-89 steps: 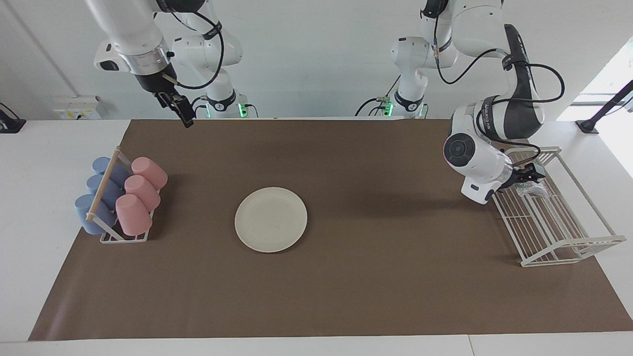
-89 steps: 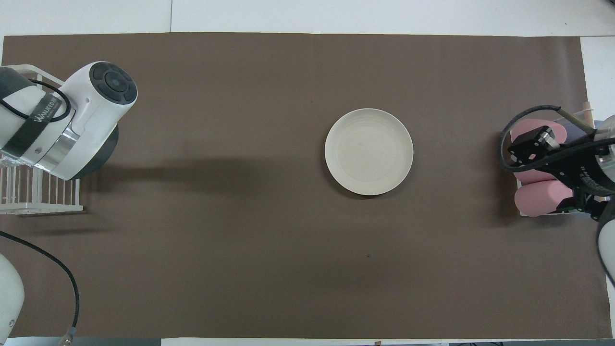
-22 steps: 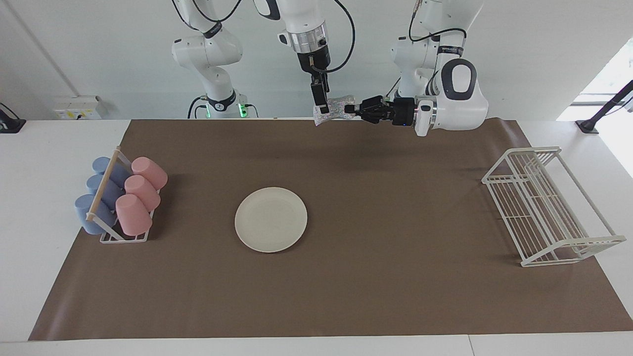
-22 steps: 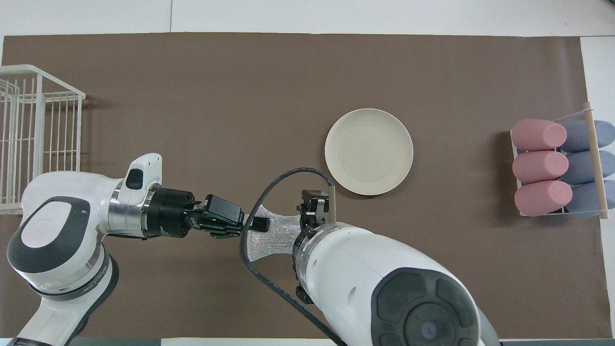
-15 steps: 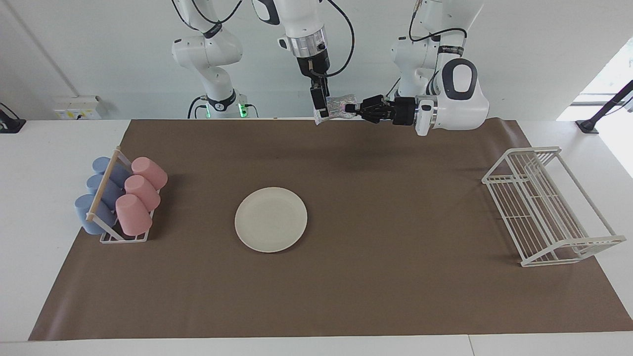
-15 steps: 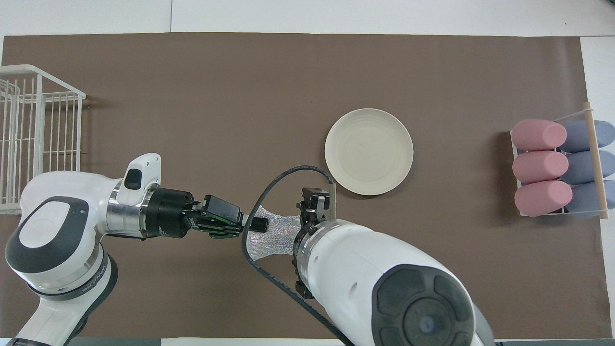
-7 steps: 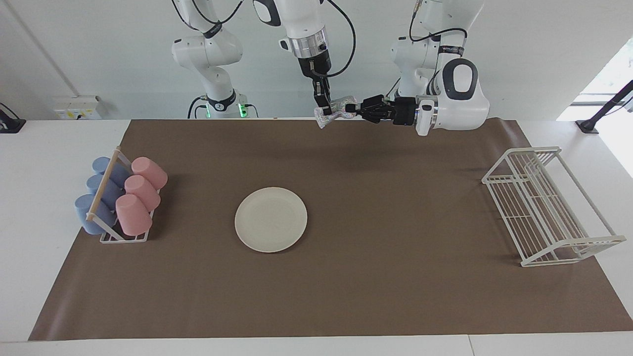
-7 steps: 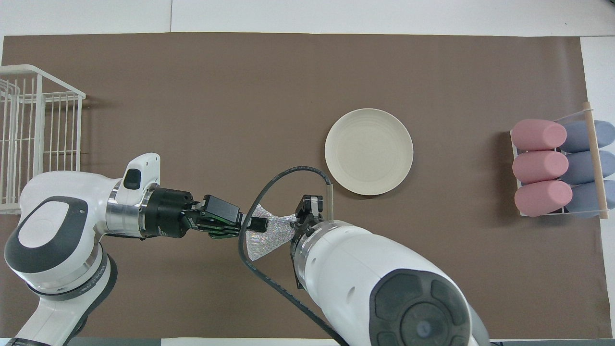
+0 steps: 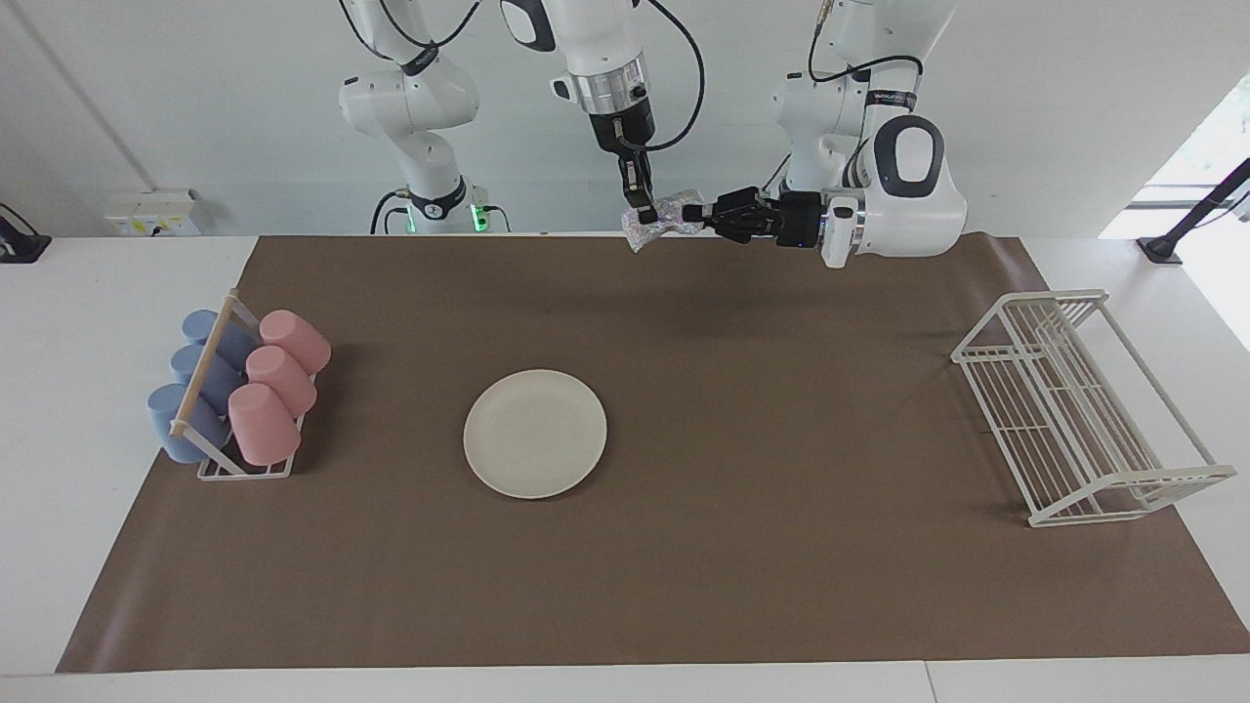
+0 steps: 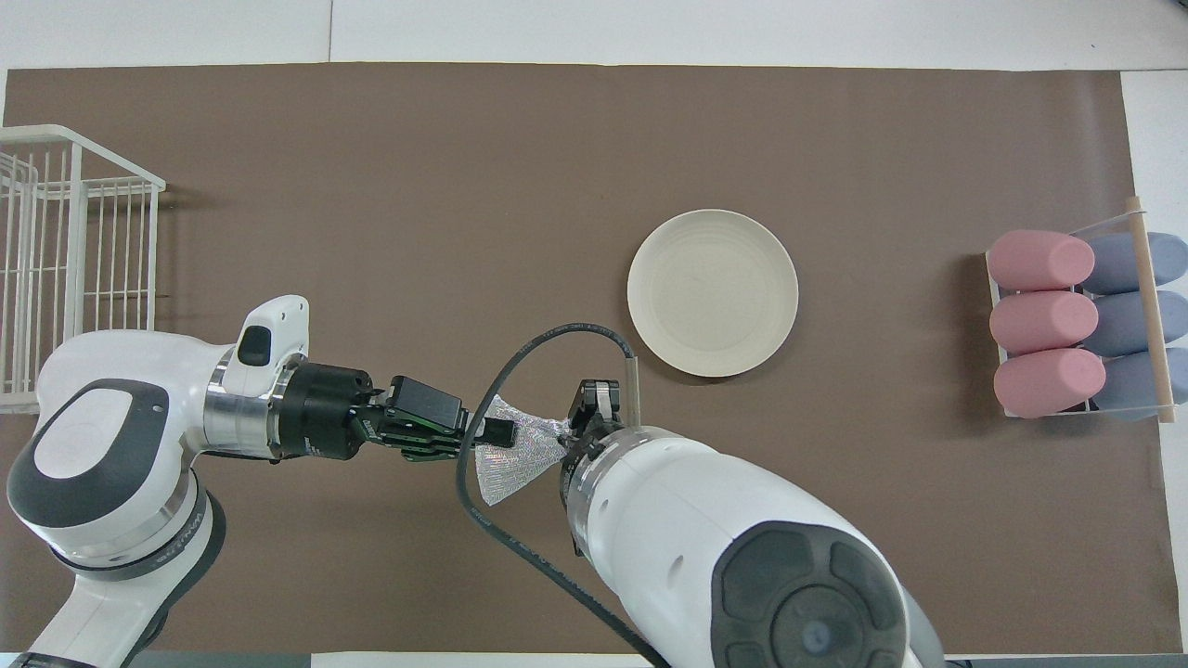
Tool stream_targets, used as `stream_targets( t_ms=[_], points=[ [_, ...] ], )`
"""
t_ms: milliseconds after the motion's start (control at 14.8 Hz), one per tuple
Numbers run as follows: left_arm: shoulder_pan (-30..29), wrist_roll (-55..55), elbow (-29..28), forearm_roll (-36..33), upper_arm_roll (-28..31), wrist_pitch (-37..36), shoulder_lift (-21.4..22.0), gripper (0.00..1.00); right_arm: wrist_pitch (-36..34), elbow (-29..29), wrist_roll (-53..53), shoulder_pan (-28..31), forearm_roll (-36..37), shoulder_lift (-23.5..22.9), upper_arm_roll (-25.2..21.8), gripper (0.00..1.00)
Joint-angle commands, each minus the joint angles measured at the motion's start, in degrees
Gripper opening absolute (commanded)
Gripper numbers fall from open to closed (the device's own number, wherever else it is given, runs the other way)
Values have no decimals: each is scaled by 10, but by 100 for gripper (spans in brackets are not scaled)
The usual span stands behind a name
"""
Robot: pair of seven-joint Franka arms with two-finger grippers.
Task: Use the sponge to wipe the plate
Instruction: 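Grasp the scrubber with the right gripper from the left gripper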
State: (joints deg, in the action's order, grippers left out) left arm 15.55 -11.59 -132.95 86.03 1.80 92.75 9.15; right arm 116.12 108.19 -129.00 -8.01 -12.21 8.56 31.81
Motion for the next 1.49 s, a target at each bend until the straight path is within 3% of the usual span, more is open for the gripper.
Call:
stream_targets(
  t_ms=[0, 338, 609, 812, 947, 1150, 1421],
  points=[
    [1, -1, -6, -24, 5, -6, 16, 100, 17, 13, 16, 5, -8, 10, 2, 0],
    [-24, 10, 8, -95, 5, -4, 15, 100, 11, 25, 122, 36, -6, 4, -1, 0],
    [-56, 19, 43, -184, 5, 4, 6, 100, 55, 45, 249, 91, -6, -55, -2, 0],
    [-70, 21, 52, -276, 5, 40, 7, 100, 206, 154, 359, 123, -4, -85, -1, 0],
    [-70, 31, 52, -341, 4, 90, 5, 100, 286, 186, 400, 130, -4, -121, -2, 0],
    [-77, 29, 52, -428, 4, 112, 4, 100, 309, 187, 459, 162, -4, -153, -2, 0],
    [-78, 29, 52, -600, 4, 149, 3, 100, 341, 187, 488, 171, -4, -213, -2, 0]
  ],
)
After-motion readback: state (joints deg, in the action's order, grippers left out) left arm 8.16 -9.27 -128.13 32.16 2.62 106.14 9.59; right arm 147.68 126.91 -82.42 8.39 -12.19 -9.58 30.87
